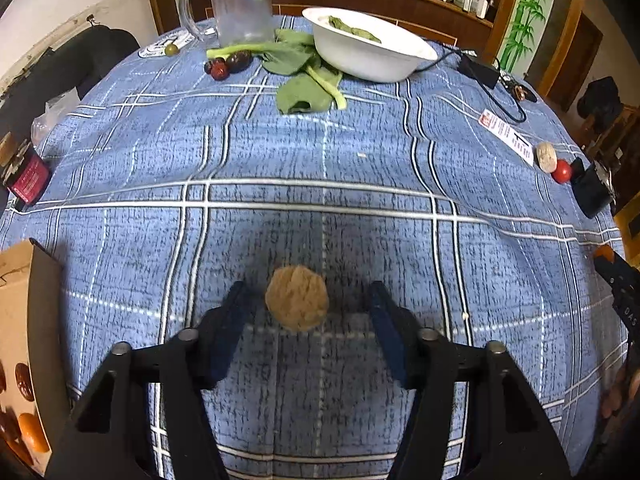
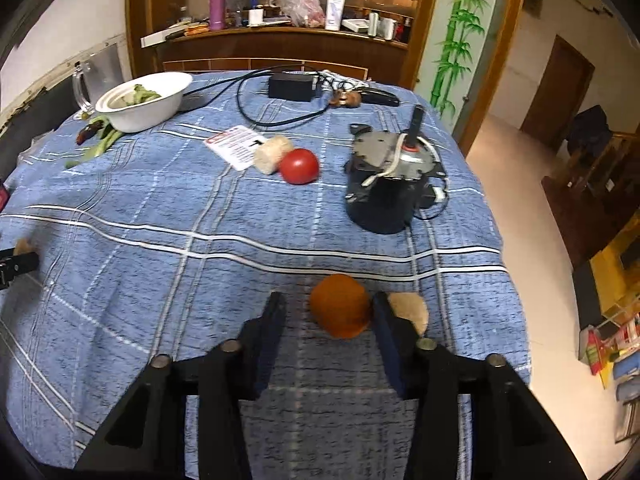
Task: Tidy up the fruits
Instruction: 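Grasp a tan round ball with the left tool while the right tool grasps an orange, then carry the tan ball and orange over the cardboard tray with both tools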
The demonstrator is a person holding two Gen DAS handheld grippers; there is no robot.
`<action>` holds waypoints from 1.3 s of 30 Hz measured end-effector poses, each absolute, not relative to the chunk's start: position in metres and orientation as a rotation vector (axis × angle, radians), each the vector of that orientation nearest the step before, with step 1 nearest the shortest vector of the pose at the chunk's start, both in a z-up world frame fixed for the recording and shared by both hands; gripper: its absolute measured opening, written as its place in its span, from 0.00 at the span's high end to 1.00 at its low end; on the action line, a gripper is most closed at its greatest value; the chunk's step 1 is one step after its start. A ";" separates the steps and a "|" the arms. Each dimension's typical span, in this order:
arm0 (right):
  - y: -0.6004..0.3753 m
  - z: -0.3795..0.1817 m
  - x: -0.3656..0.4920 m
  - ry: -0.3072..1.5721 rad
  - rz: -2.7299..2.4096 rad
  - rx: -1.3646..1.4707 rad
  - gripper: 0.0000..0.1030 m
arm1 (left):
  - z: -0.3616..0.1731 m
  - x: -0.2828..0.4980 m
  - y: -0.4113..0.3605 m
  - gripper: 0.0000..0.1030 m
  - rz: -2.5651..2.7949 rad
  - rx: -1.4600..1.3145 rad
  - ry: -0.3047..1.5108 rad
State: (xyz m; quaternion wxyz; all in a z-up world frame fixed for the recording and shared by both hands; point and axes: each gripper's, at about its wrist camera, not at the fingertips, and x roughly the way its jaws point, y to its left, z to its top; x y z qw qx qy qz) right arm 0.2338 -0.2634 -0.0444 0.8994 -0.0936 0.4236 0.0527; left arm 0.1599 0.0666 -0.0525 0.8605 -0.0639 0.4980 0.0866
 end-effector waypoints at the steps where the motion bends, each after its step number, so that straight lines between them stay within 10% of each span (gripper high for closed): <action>1: -0.266 -0.043 0.234 0.879 0.118 -0.177 0.70 | -0.051 0.159 0.069 0.74 0.185 -0.134 1.040; 39: -0.066 -0.015 0.089 0.882 0.735 -0.119 0.71 | 0.000 -0.004 0.130 0.75 0.368 -0.212 0.902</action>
